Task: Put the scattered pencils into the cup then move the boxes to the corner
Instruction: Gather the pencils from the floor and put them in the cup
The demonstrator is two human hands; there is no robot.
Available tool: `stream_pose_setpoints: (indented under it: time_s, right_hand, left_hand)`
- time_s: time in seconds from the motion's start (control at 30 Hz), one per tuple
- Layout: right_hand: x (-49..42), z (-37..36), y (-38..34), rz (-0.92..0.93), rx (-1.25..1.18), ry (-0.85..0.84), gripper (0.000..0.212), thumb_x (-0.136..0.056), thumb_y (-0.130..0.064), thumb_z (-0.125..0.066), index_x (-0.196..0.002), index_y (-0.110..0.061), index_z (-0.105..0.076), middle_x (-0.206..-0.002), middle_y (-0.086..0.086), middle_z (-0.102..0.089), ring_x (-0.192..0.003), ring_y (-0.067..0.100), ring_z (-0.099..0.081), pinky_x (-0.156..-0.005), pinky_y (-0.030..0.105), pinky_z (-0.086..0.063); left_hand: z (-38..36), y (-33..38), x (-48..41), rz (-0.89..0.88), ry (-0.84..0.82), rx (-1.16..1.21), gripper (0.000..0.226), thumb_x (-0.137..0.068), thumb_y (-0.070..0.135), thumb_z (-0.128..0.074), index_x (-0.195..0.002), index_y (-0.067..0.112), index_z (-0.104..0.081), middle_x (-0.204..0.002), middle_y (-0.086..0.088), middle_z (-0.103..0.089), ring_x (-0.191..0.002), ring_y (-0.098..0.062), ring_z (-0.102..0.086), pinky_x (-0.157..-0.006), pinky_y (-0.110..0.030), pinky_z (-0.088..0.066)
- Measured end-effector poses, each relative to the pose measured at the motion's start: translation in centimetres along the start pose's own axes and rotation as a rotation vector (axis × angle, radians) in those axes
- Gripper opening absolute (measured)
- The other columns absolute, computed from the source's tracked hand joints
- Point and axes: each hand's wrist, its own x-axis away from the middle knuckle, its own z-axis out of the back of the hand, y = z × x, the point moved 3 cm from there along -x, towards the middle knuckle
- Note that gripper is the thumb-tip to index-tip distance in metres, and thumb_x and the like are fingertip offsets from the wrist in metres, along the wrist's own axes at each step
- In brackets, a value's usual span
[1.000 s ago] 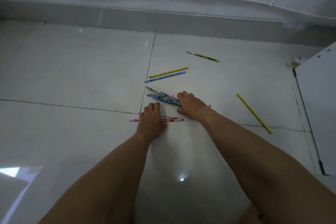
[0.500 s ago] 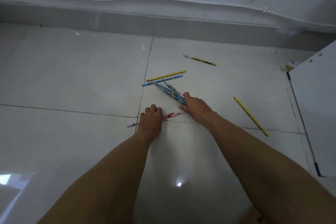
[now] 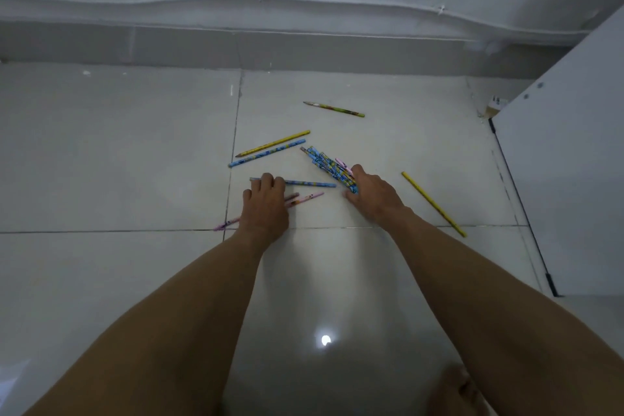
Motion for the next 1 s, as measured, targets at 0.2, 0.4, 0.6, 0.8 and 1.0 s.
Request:
stream_pose_setpoints:
  time_s: [0.2,0.4,0.6,0.8,1.0]
  right_hand:
    - [0.8,1.1,3.3,-0.157,-0.012,0.135,0.032,-0.095,-0.023,-0.05,-0.12,-0.004,-0.042,-0.118,0.019,-0.05,-0.099,0.041,-0.058,-0.071,0.041,-0.043]
    - [1.7,1.7,6.5,-0.349,0.045,0.21,0.026,-0.097,-0.009,-0.043,-0.122,0.0,-0.04,-0.125,0.022,-0.039,-0.09,0.046,-0.061,-0.072,0.044,-0.044]
    - [1.9,1.3,8.1,-0.455,0.06,0.172,0.031,-0.095,-0.002,-0.043,-0.126,0.0,-0.037,-0.125,0.022,-0.041,-0.099,0.044,-0.061,-0.079,0.045,-0.047]
    - [0.8,1.1,7.6,-0.388,0.057,0.141,0.027,-0.097,-0.004,-0.038,-0.124,0.001,-0.038,-0.121,0.021,-0.049,-0.103,0.044,-0.06,-0.083,0.046,-0.046]
    - [-0.3,0.3,5.8,-0.285,0.087,0.098,0.027,-0.098,-0.007,-0.04,-0.124,0.003,-0.04,-0.121,0.022,-0.048,-0.101,0.043,-0.061,-0.08,0.045,-0.048]
  left_hand:
    - [-0.7,0.6,-1.3,-0.043,-0.072,0.023,0.049,-0.088,0.009,-0.047,-0.136,0.014,-0.036,-0.137,-0.009,-0.038,-0.123,-0.033,-0.037,-0.1,-0.046,-0.032]
    - [-1.1,0.8,-2.0,-0.046,-0.055,-0.084,0.031,-0.095,0.011,-0.041,-0.126,0.011,-0.044,-0.124,-0.013,-0.045,-0.108,-0.03,-0.045,-0.092,-0.041,-0.038]
    - [-1.7,0.8,-2.4,-0.077,-0.054,-0.154,0.024,-0.097,0.013,-0.036,-0.118,0.007,-0.045,-0.118,-0.014,-0.05,-0.103,-0.029,-0.048,-0.086,-0.038,-0.039]
    - [-1.7,1.0,-3.4,-0.061,-0.112,-0.141,0.023,-0.095,0.017,-0.037,-0.112,0.007,-0.047,-0.112,-0.014,-0.054,-0.099,-0.03,-0.052,-0.084,-0.037,-0.038]
    - [-1.9,1.4,-3.1,-0.065,-0.1,-0.173,0.024,-0.097,0.014,-0.031,-0.113,0.007,-0.047,-0.112,-0.014,-0.055,-0.098,-0.031,-0.055,-0.082,-0.038,-0.041]
